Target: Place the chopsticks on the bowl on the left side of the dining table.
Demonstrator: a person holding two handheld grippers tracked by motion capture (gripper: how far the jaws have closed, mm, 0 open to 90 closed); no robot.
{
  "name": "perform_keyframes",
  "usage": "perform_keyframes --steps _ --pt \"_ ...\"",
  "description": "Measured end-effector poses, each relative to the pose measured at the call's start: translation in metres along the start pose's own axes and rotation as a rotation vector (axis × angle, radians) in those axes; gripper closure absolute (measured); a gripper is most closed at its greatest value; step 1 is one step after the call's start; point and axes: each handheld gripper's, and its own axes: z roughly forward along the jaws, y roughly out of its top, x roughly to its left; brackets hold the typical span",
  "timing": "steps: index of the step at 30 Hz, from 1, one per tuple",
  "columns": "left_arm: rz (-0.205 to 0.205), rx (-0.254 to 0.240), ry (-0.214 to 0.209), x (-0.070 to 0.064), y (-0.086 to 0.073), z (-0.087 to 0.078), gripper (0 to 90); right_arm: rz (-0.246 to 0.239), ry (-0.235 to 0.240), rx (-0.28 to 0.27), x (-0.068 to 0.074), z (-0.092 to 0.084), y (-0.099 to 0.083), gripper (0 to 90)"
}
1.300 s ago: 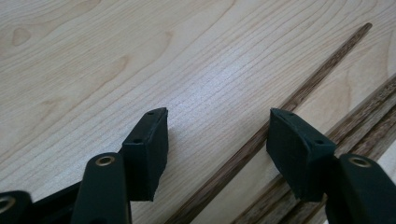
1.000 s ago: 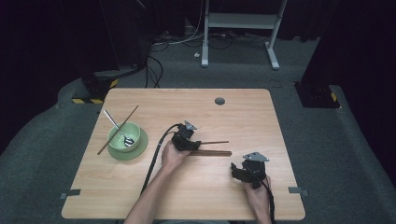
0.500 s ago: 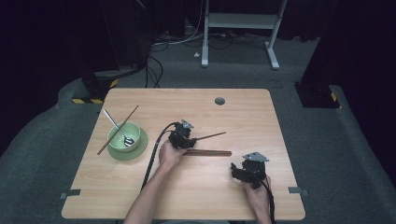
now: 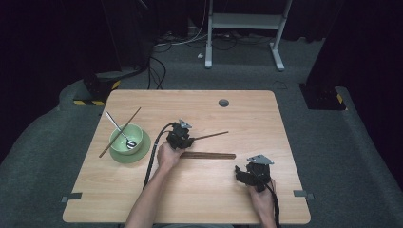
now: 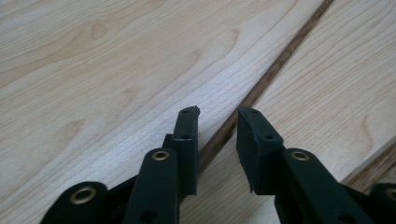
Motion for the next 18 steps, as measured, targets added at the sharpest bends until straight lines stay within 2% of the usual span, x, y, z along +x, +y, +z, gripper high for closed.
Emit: perform_keyframes --steps 14,18 --pt "-0.005 0.006 0.031 0.009 -0.002 -0.003 78.9 0.000 -0.001 -0.001 0.000 0.000 0.000 23.0" --pt "-0.003 0.009 0.062 0.015 -0.005 -0.005 80.7 0.000 -0.002 -0.001 0.000 0.000 0.000 23.0"
